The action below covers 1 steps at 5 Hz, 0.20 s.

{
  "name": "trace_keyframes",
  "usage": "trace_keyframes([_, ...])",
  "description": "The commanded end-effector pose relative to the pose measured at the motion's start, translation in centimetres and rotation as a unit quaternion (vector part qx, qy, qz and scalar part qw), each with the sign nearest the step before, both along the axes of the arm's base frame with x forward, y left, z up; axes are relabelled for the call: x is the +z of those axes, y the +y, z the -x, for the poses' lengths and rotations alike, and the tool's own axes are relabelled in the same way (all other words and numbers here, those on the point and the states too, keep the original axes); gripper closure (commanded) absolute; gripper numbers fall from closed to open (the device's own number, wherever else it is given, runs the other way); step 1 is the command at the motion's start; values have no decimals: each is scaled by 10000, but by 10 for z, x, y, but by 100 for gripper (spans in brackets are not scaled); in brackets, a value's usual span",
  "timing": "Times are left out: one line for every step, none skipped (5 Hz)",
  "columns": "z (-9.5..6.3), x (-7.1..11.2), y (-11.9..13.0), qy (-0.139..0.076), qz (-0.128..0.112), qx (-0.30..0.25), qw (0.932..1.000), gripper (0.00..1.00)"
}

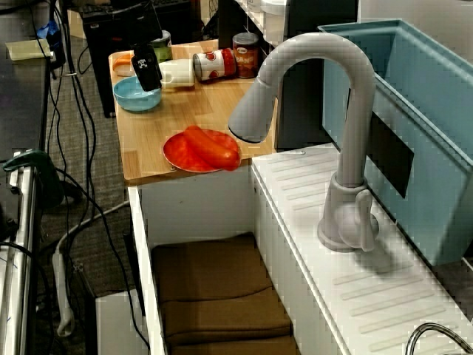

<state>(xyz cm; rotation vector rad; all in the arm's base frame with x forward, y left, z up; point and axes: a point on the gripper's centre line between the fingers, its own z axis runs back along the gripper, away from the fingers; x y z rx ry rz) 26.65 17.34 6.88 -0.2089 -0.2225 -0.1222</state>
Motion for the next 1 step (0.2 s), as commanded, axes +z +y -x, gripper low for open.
trace_keyframes([6,4,14,0,-234,80,9997,0])
